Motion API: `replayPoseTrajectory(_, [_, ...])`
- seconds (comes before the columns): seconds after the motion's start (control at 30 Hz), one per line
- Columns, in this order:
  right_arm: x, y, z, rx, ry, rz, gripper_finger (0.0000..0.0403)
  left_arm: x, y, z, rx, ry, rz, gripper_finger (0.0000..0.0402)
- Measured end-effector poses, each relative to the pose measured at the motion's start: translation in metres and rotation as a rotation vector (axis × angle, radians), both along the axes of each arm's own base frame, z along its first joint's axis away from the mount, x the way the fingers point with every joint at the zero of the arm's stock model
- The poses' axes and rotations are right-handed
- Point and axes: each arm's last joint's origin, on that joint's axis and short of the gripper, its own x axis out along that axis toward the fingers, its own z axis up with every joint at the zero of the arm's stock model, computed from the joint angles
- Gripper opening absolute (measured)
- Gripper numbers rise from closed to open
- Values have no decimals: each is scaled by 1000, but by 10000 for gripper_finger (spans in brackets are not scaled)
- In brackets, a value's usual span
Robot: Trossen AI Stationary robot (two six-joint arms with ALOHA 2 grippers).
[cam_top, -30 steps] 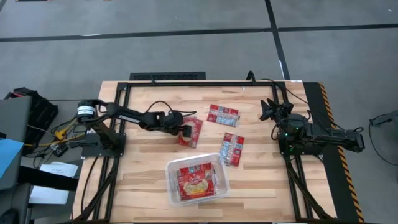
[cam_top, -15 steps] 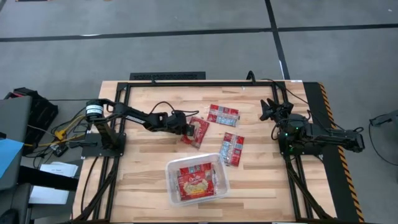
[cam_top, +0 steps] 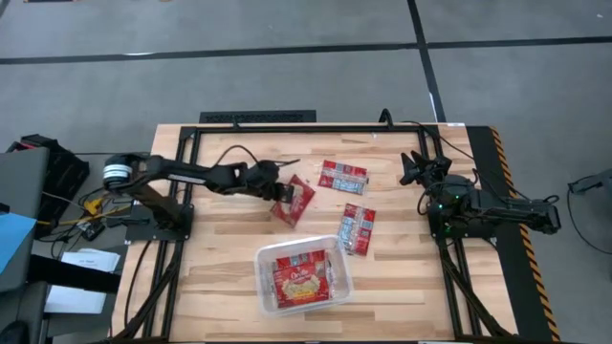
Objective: Sort popcorn bags into baskets
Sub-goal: Put the red popcorn bag into the transparent container
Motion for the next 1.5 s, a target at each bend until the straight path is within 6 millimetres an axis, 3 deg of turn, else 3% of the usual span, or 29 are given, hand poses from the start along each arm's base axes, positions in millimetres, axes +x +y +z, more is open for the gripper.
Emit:
replayPoseTrajectory(0.27, [0,0,0,0,3,0,255,-13,-4,59,77,-108,-86,0])
replayPoseTrajectory(0.47, [0,0,0,1,3,0,255,-22,-12,119,119,-210,-309,0])
replayPoseTrajectory(0.63, [0,0,0,1,4,0,255,-22,-30,171,144,-258,-505,0])
replayPoseTrajectory(0.73, [0,0,0,1,4,0,255,-16,-48,186,173,-233,-614,0])
replayPoseTrajectory(0.93, [0,0,-1,2,7,2,255,2,-91,189,167,-232,-789,0])
replayPoseTrajectory(1.23, [0,0,-2,3,20,4,255,37,-141,136,62,-60,-827,0])
replayPoseTrajectory(1.5, [0,0,-2,3,21,4,255,65,-155,99,11,-31,-917,0])
